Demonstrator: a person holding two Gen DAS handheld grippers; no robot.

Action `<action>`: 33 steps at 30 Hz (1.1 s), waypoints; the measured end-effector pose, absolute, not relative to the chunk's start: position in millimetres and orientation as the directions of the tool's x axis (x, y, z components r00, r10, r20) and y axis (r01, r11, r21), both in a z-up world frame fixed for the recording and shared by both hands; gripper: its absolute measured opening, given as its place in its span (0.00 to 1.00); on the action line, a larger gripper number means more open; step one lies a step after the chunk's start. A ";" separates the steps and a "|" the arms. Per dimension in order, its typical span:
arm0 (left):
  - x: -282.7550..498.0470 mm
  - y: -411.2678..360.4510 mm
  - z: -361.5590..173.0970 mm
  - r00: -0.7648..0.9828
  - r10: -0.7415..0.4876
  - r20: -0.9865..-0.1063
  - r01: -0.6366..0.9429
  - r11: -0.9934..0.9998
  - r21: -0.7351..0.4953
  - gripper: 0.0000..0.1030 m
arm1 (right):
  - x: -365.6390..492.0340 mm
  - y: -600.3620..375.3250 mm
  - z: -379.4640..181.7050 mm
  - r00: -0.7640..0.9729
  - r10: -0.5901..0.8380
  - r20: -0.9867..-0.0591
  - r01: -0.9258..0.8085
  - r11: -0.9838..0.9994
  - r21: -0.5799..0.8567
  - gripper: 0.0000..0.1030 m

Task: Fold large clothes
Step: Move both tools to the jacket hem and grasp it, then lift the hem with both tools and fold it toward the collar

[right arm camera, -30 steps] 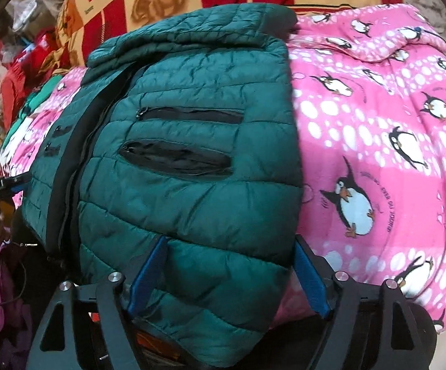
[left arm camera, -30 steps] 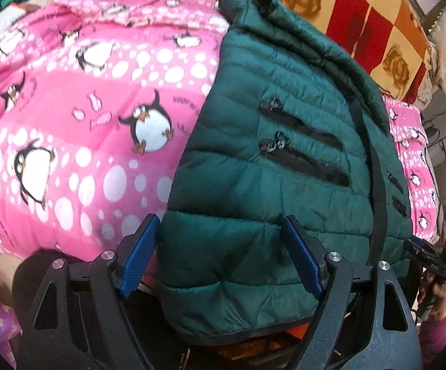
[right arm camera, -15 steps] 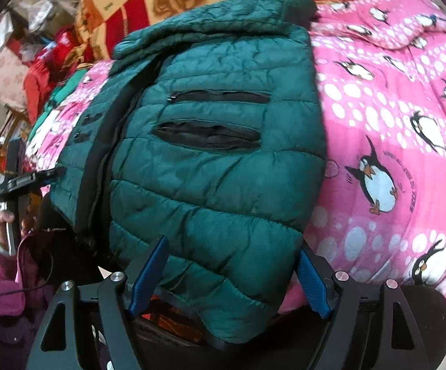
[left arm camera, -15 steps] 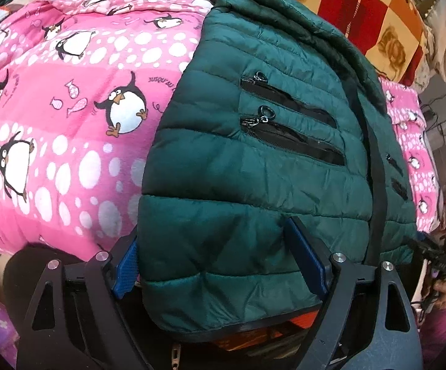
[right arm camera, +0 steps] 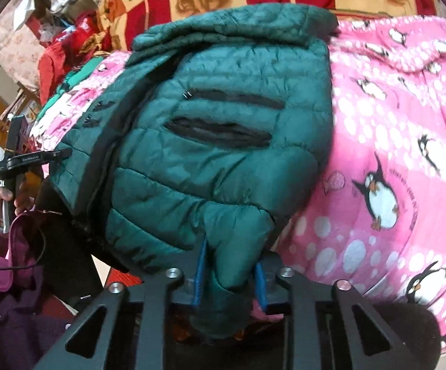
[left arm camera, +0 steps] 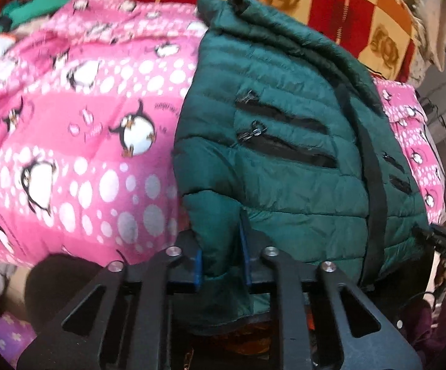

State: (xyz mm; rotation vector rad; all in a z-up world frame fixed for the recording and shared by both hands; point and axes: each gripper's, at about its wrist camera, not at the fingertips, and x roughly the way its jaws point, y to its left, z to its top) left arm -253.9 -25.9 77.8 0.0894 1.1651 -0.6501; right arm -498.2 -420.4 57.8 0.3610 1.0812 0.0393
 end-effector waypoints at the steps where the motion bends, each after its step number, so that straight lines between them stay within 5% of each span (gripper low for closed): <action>1: -254.6 -26.0 81.7 0.242 -0.433 -0.868 0.524 0.812 -0.258 0.15 | -498.1 -420.5 63.5 0.489 0.206 -0.848 0.135 0.942 0.307 0.20; 15: -230.7 -41.9 160.2 0.396 -0.540 -0.743 0.539 0.791 -0.288 0.13 | -477.6 -443.1 136.6 0.694 0.175 -0.698 0.123 0.927 0.354 0.18; 33: -154.5 -112.0 201.2 0.560 -0.484 -0.672 0.471 0.854 -0.222 0.13 | -394.4 -512.4 178.4 0.778 -0.027 -0.628 0.262 0.922 0.285 0.18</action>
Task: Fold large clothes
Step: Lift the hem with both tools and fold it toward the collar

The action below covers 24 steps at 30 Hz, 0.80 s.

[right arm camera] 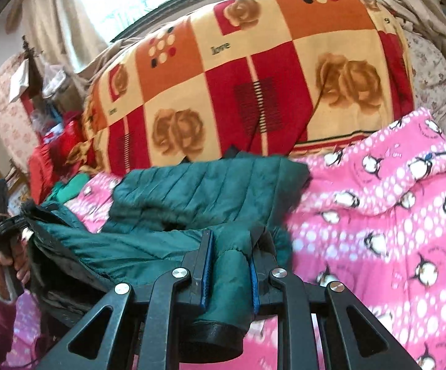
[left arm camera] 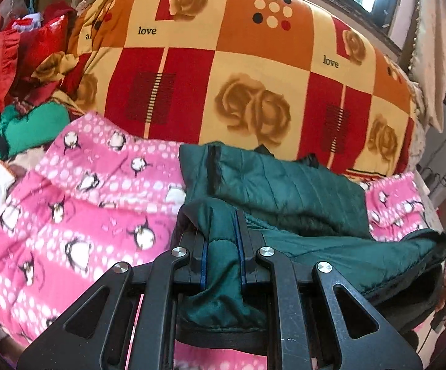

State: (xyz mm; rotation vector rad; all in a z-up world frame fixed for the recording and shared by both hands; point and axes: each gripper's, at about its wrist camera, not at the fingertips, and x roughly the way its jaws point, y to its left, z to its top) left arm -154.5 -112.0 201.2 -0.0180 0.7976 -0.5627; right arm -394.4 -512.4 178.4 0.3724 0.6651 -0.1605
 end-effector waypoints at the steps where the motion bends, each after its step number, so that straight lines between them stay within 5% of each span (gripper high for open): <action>1: -147.2 -117.2 201.7 0.565 -0.478 -0.673 0.467 0.857 -0.218 0.13 | -388.8 -516.3 178.2 0.776 -0.034 -0.629 0.271 0.919 0.285 0.18; 24: 7.3 -201.6 148.2 0.546 -0.329 -0.770 0.289 0.937 -0.195 0.14 | -231.8 -608.2 139.9 0.707 -0.172 -0.686 0.442 0.865 0.239 0.18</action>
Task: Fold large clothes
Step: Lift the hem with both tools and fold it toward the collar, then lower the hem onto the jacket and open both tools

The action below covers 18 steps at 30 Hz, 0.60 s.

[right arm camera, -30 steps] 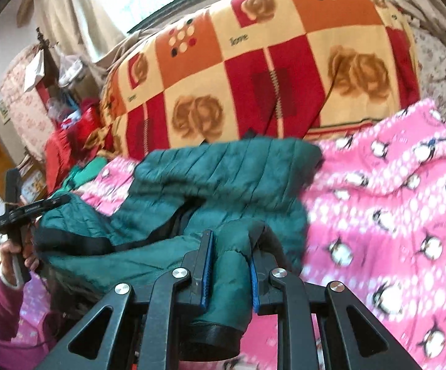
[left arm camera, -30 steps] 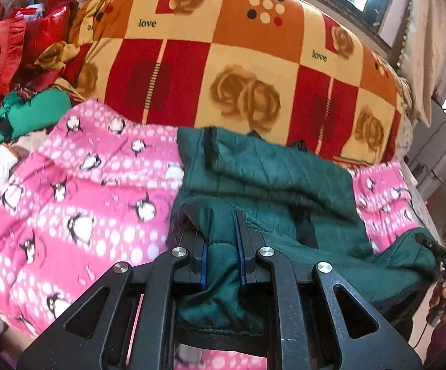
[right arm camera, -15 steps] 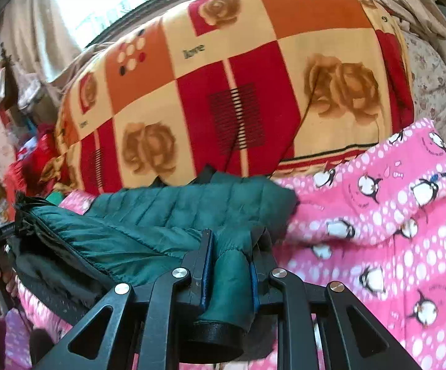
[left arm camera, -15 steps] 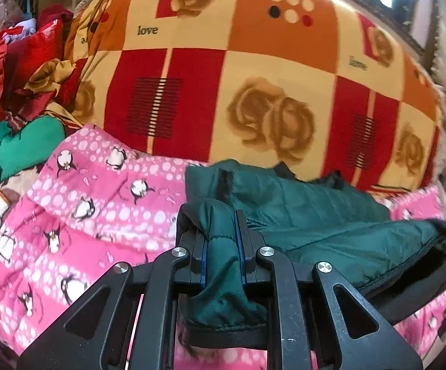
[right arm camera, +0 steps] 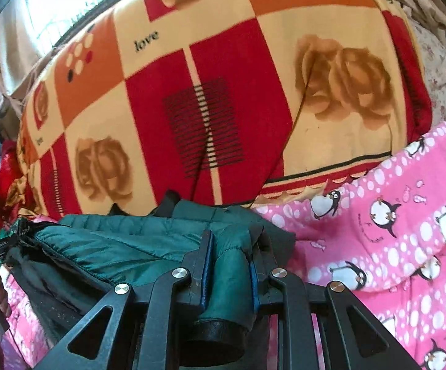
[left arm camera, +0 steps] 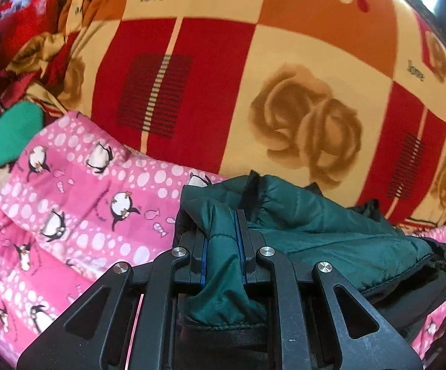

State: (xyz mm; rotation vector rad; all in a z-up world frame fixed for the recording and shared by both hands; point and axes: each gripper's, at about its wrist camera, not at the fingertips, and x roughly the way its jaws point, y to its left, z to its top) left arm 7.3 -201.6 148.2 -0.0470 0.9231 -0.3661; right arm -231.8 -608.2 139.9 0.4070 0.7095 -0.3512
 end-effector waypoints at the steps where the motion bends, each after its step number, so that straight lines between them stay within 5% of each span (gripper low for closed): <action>1: 12.8 -204.3 141.7 0.535 -0.320 -0.782 0.279 0.940 -0.195 0.15 | -225.2 -610.5 134.1 0.700 -0.174 -0.693 0.450 0.860 0.239 0.18; 7: 31.6 -216.2 115.2 0.494 -0.315 -0.810 0.255 0.943 -0.211 0.19 | -200.7 -622.2 95.7 0.658 -0.189 -0.728 0.511 0.823 0.248 0.18; 9: 36.4 -213.7 111.8 0.476 -0.367 -0.799 0.253 0.927 -0.276 0.26 | -196.2 -628.4 78.3 0.656 -0.190 -0.730 0.541 0.793 0.279 0.22; 13: 41.1 -192.1 113.7 0.435 -0.558 -0.707 0.249 0.829 -0.501 0.63 | -194.0 -631.8 71.2 0.653 -0.194 -0.732 0.559 0.775 0.293 0.25; 18: 33.8 -175.4 139.2 0.455 -0.608 -0.651 0.280 0.791 -0.543 0.75 | -189.9 -629.1 75.1 0.636 -0.204 -0.744 0.557 0.789 0.260 0.28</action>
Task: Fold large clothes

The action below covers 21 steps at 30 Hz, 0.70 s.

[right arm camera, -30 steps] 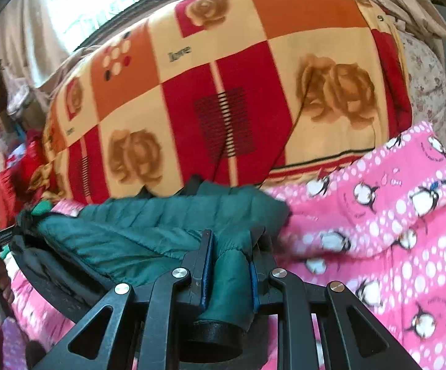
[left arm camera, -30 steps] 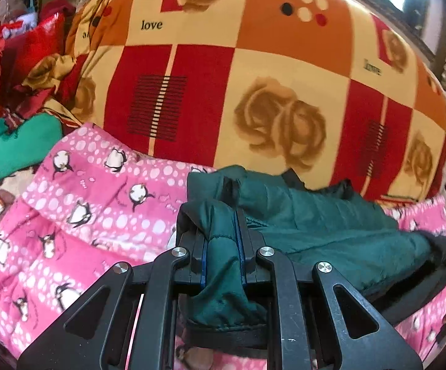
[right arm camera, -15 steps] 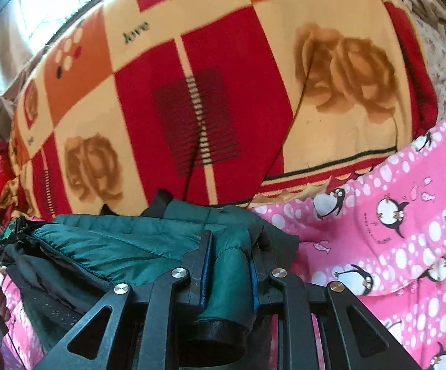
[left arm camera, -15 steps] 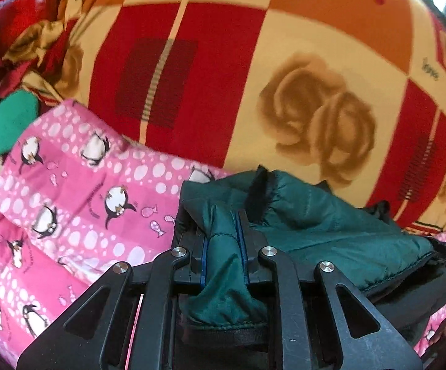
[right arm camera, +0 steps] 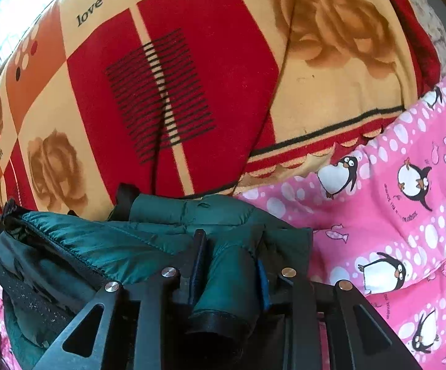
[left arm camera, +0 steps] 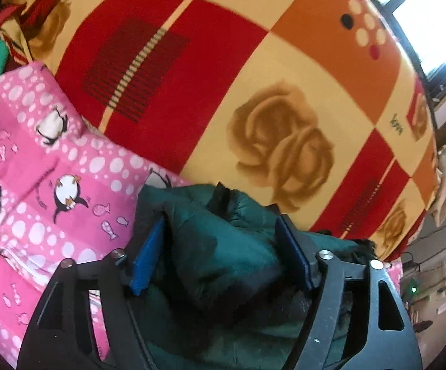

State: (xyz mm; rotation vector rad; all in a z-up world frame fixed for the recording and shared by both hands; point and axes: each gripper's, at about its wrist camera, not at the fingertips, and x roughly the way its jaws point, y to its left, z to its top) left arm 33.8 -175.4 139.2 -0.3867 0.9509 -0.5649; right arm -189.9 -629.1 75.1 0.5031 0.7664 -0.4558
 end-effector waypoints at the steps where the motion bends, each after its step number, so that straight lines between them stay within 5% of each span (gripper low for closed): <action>1: 31.6 -172.4 144.8 0.467 -0.605 -0.645 0.285 0.793 -0.538 0.76 | -190.0 -629.8 77.4 0.637 -0.197 -0.745 0.554 0.789 0.265 0.29; 4: 28.4 -162.7 156.6 0.495 -0.603 -0.626 0.295 0.794 -0.531 0.76 | -196.7 -632.1 91.6 0.670 -0.170 -0.722 0.538 0.782 0.315 0.37; 5: 27.4 -159.7 159.6 0.504 -0.598 -0.623 0.293 0.797 -0.528 0.76 | -199.7 -632.0 96.9 0.687 -0.170 -0.707 0.529 0.783 0.326 0.48; 6: 25.0 -157.4 163.1 0.516 -0.590 -0.621 0.291 0.802 -0.521 0.76 | -204.1 -631.3 103.4 0.704 -0.172 -0.688 0.521 0.785 0.336 0.71; 8: 22.9 -155.9 164.6 0.528 -0.580 -0.620 0.290 0.810 -0.510 0.76 | -214.1 -627.5 118.0 0.748 -0.189 -0.636 0.503 0.786 0.359 0.84; 13: 8.7 -167.1 165.6 0.551 -0.550 -0.628 0.312 0.833 -0.456 0.76 | -219.6 -606.4 145.0 0.804 -0.144 -0.576 0.427 0.814 0.393 0.84; 21: 3.6 -220.8 138.1 0.536 -0.439 -0.721 0.361 0.891 -0.274 0.76 | -152.9 -535.0 120.2 0.737 -0.048 -0.675 0.263 0.940 0.220 0.84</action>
